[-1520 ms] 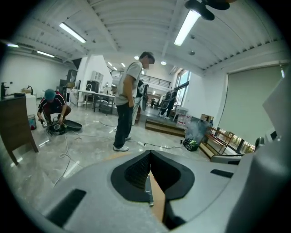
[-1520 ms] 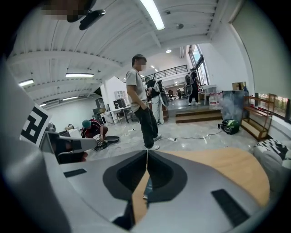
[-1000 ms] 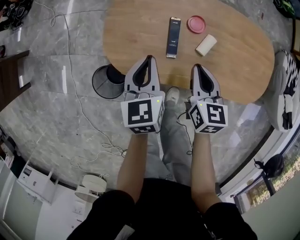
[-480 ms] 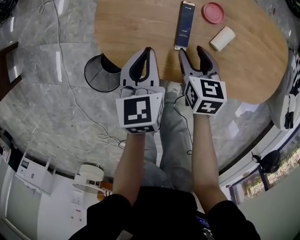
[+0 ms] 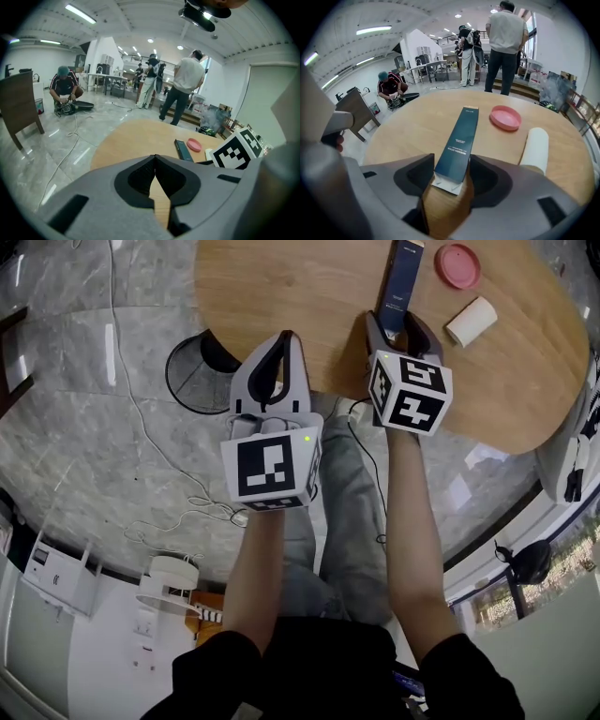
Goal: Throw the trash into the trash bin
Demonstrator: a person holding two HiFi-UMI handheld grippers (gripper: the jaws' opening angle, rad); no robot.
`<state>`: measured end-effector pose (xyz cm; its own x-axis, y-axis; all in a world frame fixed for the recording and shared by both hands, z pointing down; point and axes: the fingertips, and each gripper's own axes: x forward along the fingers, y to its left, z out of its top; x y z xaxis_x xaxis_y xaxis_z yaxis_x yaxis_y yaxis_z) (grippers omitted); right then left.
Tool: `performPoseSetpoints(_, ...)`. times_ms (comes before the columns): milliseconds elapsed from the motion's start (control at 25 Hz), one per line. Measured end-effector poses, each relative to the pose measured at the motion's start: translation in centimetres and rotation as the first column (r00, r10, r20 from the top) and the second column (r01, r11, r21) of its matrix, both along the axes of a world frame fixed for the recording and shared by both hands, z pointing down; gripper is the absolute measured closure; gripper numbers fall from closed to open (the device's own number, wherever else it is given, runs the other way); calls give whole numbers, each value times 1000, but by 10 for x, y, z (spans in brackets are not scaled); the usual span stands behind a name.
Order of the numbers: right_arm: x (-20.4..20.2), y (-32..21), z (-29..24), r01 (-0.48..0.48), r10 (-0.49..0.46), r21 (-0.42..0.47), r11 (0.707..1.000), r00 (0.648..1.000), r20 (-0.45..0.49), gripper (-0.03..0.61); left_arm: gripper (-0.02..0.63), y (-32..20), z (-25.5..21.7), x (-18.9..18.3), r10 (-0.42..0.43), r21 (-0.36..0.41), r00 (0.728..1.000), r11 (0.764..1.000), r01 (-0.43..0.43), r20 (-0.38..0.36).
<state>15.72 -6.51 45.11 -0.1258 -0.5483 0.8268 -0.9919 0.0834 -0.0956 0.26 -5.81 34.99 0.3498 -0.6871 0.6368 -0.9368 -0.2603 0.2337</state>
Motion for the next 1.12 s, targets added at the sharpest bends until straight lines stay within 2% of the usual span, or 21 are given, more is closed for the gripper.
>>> performPoseSetpoints(200,0,-1,2,-7,7,-4,1000,1000,-26,360,612,4,4,-24,-52,-2,999,999,52,9)
performPoseSetpoints(400,-8,-1,-16,1,-1,18,1000,1000,-14,377,612,13,2,-48,-117,3,993,993,117,8)
performPoseSetpoints(640,-55,8,-46,112,-114,57,992,992,48,380,612,36,-2,-91,-241,8,971,971,241,8)
performPoseSetpoints(760,-93,20,-56,194,-199,65,979,977,79,380,612,57,-2,-122,-319,6,948,948,319,20)
performPoseSetpoints(840,-122,27,-59,267,-273,71,961,957,102,380,612,73,-1,-144,-389,7,921,921,389,29)
performPoseSetpoints(1000,-182,52,-62,408,-414,71,910,901,128,380,612,111,-1,-185,-496,6,867,868,497,41)
performPoseSetpoints(1120,-227,78,-63,510,-515,73,857,846,139,380,612,141,-1,-215,-561,6,827,828,561,44)
